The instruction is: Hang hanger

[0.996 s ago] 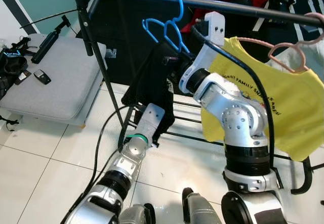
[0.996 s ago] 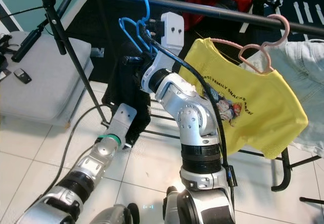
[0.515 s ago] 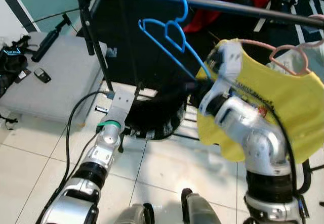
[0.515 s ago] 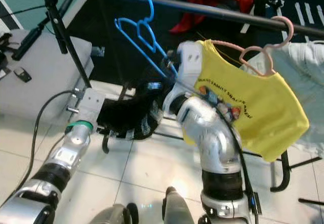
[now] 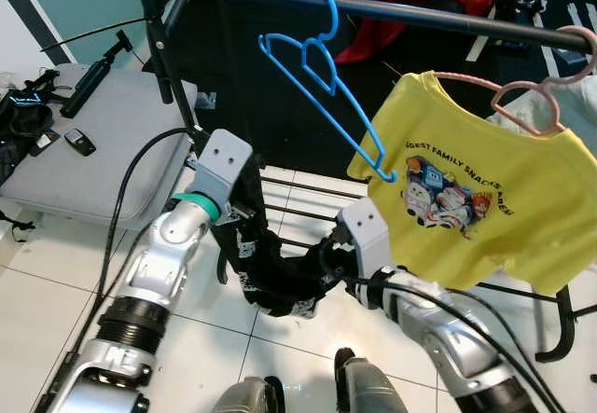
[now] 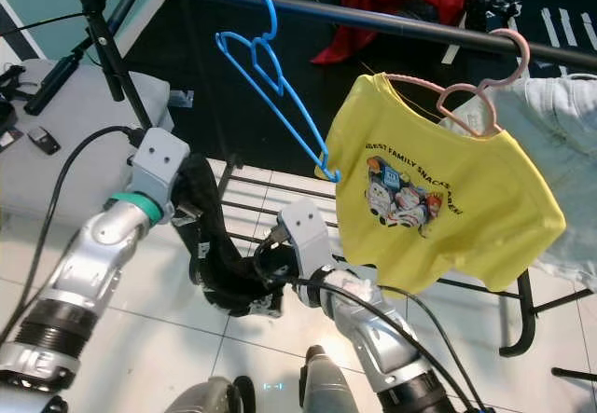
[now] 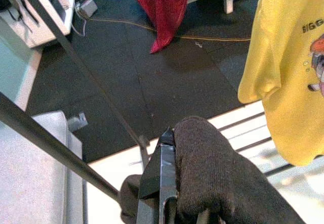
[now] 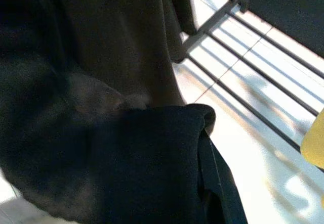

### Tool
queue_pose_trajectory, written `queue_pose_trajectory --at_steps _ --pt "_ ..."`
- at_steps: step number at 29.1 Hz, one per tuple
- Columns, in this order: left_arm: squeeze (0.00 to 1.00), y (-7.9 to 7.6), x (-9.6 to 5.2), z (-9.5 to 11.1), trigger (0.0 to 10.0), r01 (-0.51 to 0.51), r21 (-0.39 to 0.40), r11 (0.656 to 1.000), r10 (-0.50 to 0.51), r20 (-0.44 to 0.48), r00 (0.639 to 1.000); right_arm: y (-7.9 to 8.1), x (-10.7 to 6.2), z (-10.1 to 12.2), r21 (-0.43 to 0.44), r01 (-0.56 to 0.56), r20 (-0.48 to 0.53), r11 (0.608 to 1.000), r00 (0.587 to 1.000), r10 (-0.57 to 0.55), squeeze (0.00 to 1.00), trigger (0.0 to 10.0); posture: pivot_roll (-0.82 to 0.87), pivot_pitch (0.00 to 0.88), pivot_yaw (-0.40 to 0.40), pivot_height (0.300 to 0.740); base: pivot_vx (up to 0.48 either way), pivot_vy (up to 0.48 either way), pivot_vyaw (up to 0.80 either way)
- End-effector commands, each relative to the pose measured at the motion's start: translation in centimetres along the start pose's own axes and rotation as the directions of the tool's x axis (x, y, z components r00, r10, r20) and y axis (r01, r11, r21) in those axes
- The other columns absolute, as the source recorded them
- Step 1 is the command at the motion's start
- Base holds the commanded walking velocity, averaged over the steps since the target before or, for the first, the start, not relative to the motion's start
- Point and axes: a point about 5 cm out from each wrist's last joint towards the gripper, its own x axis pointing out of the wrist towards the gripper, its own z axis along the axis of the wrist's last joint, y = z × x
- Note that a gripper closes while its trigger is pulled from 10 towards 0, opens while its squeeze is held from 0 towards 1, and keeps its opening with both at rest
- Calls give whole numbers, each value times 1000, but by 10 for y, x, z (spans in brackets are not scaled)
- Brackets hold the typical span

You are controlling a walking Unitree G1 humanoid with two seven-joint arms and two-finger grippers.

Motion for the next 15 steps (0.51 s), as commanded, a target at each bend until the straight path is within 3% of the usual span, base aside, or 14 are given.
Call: queue_pose_trajectory --at_steps 1,2,3,5,6,7,8,9,10,12,13,15 --pt "0 -2 -1 2 0 22 12 1000 -22 -1 1000 -1 0 -2 -6 25 11 1000 1000 -24 0 2824 -111 143 94 740 0 0 0" --pt "0 -2 -1 0 0 34 83 996 -33 -12 999 -6 -1 6 -55 69 84 996 994 -65 0 10000 -114 146 99 740 0 0 0" --pt "0 -1 -3 -2 0 38 151 988 -35 -24 999 -9 -6 15 -102 91 163 991 984 -74 0 10000 -113 147 99 740 0 0 0" --pt "0 -1 -3 -2 0 38 151 988 -35 -24 999 -9 -6 15 -102 91 163 991 984 -74 0 10000 -113 147 99 740 0 0 0" --pt "0 1 -3 -2 0 31 204 979 -25 -33 999 -10 -11 21 -147 107 221 983 973 -72 0 10000 -114 147 100 740 0 0 0" --pt "0 1 -3 -2 0 31 204 979 -25 -33 999 -10 -11 21 -147 107 221 983 973 -72 0 10000 -114 147 100 740 0 0 0" --pt "0 5 -3 -1 0 18 240 971 -8 -43 999 -9 -17 23 -202 103 261 974 964 -48 1000 10000 -117 150 103 740 0 0 0" --pt "0 5 -3 -1 0 18 240 971 -8 -43 999 -9 -17 23 -202 103 261 974 964 -48 1000 10000 -117 150 103 740 0 0 0" --pt "0 10 -1 2 0 -7 269 963 20 -46 999 -7 -23 21 -261 83 264 962 965 -12 1000 10000 -118 150 106 740 0 0 0" --pt "0 10 -1 2 0 -7 269 963 20 -46 999 -7 -23 21 -261 83 264 962 965 -12 1000 10000 -118 150 106 740 0 0 0" --pt "0 16 3 4 0 -43 300 953 63 -60 996 -2 -32 21 -355 55 272 933 961 47 1000 10000 -120 152 114 740 0 0 0" --pt "0 16 3 4 0 -43 300 953 63 -60 996 -2 -32 21 -355 55 272 933 961 47 1000 10000 -120 152 114 740 0 0 0"
